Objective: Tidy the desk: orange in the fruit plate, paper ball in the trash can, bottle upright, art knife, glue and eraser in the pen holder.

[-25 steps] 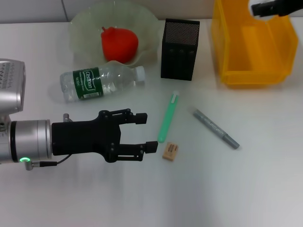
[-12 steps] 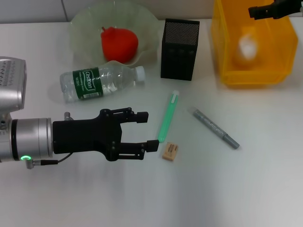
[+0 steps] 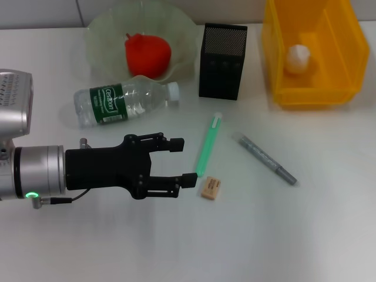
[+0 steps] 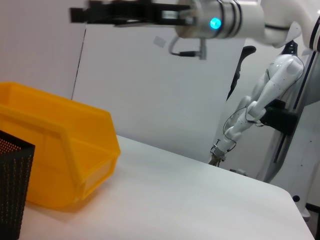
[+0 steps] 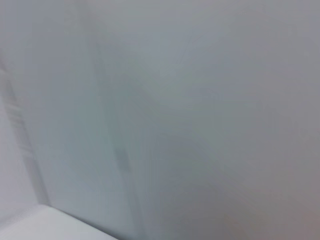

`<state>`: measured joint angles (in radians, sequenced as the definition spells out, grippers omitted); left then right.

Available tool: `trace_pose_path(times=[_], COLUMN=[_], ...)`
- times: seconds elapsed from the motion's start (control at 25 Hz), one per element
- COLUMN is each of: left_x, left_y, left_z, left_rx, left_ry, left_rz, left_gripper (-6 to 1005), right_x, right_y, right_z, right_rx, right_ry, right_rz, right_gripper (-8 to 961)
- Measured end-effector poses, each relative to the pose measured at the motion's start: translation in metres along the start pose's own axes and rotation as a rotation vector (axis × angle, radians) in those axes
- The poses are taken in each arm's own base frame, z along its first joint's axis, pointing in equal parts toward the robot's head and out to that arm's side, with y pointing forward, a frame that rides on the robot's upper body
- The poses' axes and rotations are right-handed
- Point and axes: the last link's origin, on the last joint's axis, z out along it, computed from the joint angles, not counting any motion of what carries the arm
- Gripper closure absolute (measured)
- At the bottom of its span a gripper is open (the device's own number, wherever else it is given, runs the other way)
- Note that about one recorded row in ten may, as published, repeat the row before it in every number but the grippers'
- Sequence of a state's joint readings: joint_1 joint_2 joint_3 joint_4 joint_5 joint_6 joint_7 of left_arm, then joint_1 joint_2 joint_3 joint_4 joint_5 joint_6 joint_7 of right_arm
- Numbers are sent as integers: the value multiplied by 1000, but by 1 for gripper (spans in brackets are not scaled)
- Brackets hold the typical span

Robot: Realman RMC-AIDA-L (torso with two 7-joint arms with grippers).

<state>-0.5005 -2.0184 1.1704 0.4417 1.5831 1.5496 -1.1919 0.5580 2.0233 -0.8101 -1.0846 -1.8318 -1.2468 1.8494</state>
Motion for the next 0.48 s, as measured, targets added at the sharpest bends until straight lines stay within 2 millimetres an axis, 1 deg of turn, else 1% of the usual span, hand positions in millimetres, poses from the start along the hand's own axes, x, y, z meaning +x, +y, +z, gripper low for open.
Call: trace_pose_path(times=[0.04, 0.08, 0.12, 0.16, 0.2, 0.24, 0.28, 0.32, 0.48], left_x=[1, 1, 1, 2, 2, 3, 3, 4, 6], left_y=[0, -1, -1, -1, -1, -1, -2, -2, -4], left_z=[0, 0, 0, 1, 1, 1, 0, 0, 0], left_rx=[-1, -2, -2, -4, -5, -5, -5, -4, -2], left_ry=[0, -1, -1, 0, 0, -1, -2, -3, -4], left_rz=[2, 2, 2, 4, 2, -1, -6, -8, -10], left_gripper=[186, 186, 186, 186, 186, 186, 186, 186, 186], right_x=[3, 12, 12, 26, 26, 34, 49, 61, 100], right_y=[4, 11, 11, 19, 19, 22, 27, 29, 36], right_z=[-4, -13, -13, -21, -21, -25, -33, -38, -56], right_rx=[-62, -174, -174, -285, -285, -324, -369, -383, -376], right_ry=[-33, -60, -60, -53, -53, -42, -20, -4, 24], right_rz=[-7, -13, -13, -21, -21, -25, -34, -43, -92], right_gripper=[119, 119, 119, 119, 119, 119, 119, 119, 120])
